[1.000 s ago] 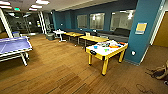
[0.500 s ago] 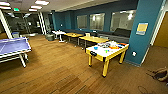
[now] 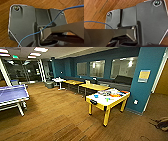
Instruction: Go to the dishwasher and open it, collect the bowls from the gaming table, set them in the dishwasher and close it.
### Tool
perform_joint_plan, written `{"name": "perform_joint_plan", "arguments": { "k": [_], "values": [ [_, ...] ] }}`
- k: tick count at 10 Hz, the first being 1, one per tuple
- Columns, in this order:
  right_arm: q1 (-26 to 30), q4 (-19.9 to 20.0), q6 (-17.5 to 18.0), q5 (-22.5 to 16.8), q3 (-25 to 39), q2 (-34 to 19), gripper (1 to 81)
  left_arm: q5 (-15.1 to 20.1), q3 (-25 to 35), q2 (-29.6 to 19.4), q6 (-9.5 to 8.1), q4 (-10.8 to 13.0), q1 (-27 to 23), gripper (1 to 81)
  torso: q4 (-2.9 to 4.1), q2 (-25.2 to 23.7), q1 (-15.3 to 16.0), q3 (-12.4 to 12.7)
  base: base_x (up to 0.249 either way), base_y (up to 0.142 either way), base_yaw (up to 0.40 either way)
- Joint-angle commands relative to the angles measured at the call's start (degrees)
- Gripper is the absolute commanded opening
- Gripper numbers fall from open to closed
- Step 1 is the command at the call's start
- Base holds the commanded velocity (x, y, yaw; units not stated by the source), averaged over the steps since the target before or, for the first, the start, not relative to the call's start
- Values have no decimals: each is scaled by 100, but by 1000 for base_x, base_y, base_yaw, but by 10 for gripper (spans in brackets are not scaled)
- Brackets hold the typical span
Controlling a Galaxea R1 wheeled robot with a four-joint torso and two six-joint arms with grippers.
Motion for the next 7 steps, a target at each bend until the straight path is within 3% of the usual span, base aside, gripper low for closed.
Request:
{"name": "perform_joint_plan", "arguments": {
  "k": [1,7],
  "values": [
    [285,-33,-18,-258,57,30,811,401,62,4,-295,378,-205,811,0,0,0,-2,192,0,0],
    [285,-41,-18,-258,49,30,811,409,53,4,-295,378,-214,811,0,0,2,-2,194,0,0]
  ]
}}
